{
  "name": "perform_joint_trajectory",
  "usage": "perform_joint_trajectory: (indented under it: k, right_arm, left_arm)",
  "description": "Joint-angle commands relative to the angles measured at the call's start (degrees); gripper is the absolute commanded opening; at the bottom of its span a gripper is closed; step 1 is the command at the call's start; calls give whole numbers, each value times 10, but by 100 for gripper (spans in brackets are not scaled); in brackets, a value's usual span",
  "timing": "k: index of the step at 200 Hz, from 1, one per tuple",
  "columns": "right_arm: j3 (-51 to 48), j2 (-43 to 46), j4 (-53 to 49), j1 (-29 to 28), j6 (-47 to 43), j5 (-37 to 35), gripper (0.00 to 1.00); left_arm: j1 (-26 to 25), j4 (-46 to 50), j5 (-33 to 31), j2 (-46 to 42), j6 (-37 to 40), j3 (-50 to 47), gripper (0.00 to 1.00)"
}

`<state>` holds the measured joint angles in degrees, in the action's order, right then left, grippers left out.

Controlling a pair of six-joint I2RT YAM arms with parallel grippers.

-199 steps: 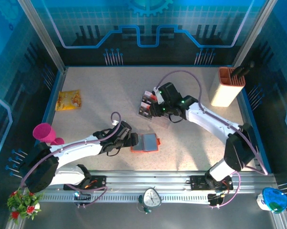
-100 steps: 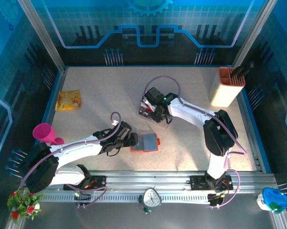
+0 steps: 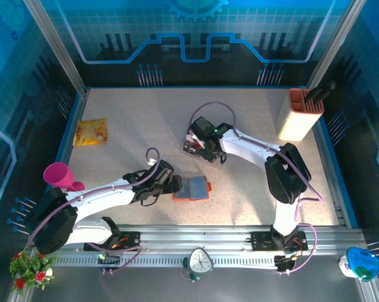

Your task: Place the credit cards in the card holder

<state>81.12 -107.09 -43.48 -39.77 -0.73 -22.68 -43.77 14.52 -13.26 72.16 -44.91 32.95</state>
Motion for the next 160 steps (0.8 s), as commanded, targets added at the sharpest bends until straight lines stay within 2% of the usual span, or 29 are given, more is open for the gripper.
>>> perform_joint_trajectory:
  k: [1,81,124,160]
  right_arm:
    - [12,-14,-5,-3,-15,-17,20]
    - [0,13,17,-7,-69,-36,2]
    - [-12,56,26,-18,-88,-47,0]
    - [-20,119,26,-26,-56,-28,0]
  left_arm:
    - [-4,11,-11,-11,8,2,85]
    - [-4,10,-6,-7,11,8,85]
    - [-4,22,6,-10,22,27,85]
    - [-4,39,9,-10,31,45,85]
